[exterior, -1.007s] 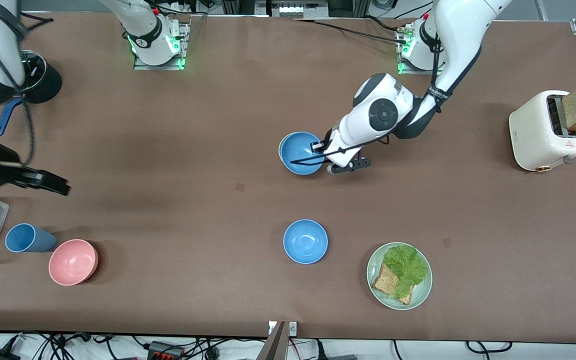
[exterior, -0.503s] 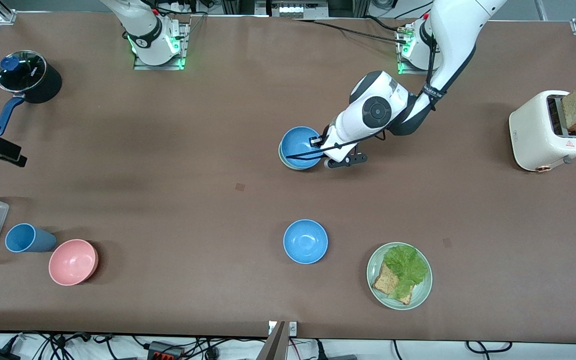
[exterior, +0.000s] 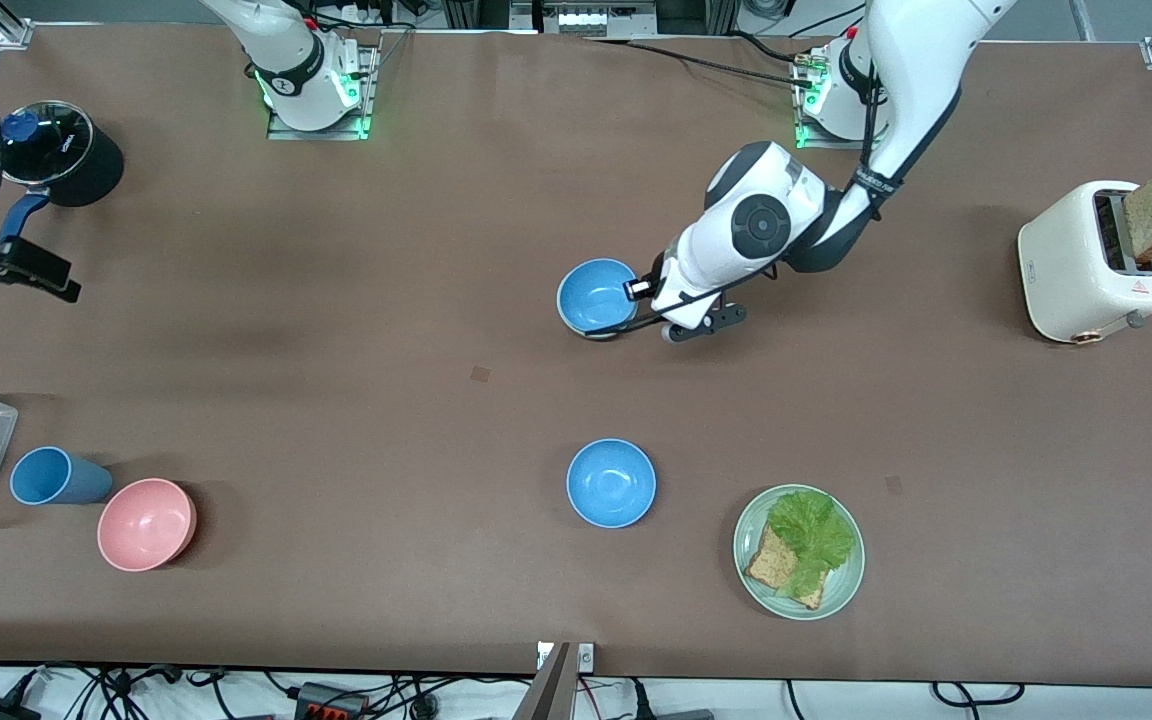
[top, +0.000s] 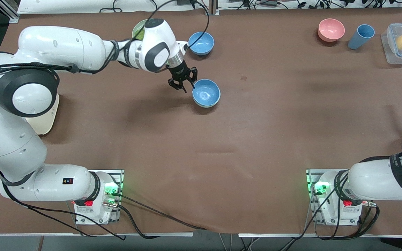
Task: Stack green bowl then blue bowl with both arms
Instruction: 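Set the blue bowl into the green bowl while the right gripper withdraws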
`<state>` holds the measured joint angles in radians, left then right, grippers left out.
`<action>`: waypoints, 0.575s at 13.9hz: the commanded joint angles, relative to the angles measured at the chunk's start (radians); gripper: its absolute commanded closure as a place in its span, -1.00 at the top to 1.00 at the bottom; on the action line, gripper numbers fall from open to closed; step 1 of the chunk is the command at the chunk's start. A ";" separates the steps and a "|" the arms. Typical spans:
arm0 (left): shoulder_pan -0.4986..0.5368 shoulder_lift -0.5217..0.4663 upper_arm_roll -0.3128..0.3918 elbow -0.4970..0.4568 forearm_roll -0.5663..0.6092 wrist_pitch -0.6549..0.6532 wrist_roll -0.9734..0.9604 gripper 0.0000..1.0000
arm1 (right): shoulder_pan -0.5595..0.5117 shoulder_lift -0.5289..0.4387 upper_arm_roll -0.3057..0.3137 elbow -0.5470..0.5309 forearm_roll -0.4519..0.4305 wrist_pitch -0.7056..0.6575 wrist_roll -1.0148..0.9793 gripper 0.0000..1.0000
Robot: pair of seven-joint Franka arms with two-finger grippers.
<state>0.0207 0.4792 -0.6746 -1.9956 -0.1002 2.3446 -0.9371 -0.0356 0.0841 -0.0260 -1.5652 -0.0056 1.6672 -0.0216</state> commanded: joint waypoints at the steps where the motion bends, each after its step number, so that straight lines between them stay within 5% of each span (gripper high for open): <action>1: 0.041 -0.069 0.001 0.064 -0.006 -0.125 -0.009 -0.10 | -0.001 -0.128 0.003 -0.194 -0.007 0.094 0.002 1.00; 4: 0.102 -0.116 0.009 0.110 0.013 -0.184 0.006 0.06 | 0.000 -0.125 0.003 -0.188 -0.008 0.094 -0.001 1.00; 8: 0.197 -0.085 0.010 0.335 0.149 -0.421 0.280 0.17 | -0.001 -0.110 0.005 -0.162 -0.007 0.085 -0.003 1.00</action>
<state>0.1777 0.3717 -0.6665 -1.7693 0.0106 2.0241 -0.7943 -0.0353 -0.0163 -0.0245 -1.7238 -0.0059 1.7471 -0.0216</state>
